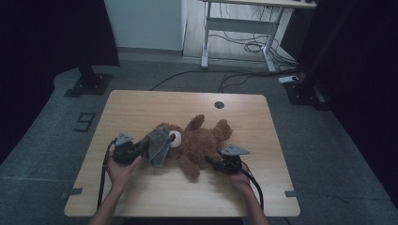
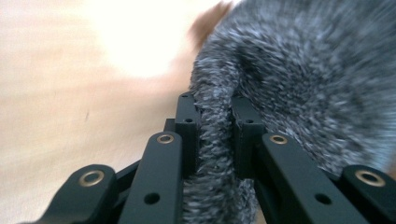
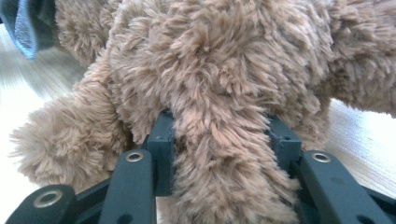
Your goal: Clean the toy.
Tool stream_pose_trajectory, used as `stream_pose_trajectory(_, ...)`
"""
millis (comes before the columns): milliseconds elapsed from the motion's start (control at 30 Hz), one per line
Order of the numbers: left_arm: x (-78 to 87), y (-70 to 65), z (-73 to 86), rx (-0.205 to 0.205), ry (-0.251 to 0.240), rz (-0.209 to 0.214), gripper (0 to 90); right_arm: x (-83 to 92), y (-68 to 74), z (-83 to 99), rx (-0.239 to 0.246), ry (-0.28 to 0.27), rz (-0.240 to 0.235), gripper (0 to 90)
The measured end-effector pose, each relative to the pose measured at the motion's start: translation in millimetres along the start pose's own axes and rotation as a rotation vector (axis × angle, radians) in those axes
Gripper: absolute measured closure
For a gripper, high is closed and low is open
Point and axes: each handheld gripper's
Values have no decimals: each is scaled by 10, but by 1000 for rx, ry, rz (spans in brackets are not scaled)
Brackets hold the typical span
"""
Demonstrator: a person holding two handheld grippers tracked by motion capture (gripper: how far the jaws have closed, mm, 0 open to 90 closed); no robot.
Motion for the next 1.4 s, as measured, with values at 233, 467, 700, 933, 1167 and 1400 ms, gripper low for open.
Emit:
stream_pose_trajectory(233,-18,-491,-385,-70,-62,110,761,-8,9,1,4,-2,1,559)
stream_pose_trajectory(467,-327,-1088,-616,-164,-35,206,760,-3,15,0,15,3,1,559)
stream_pose_trajectory(700,-683,-1299,-695,-203,42,186,758,5,20,5,32,8,4,563)
stream_pose_trajectory(933,-704,-944,-557,-141,71,144,759,5,29,8,46,11,9,567)
stream_pose_trajectory(1167,-505,-767,-537,-125,43,143,756,14,66,10,72,24,12,569)
stream_pose_trajectory(1400,-397,-625,-556,-85,12,134,750,20,72,16,80,27,8,571)
Point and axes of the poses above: each handheld gripper's, and its own axes: x roughly backward along the jaws, z roughly out of its underside, y roughly to its left
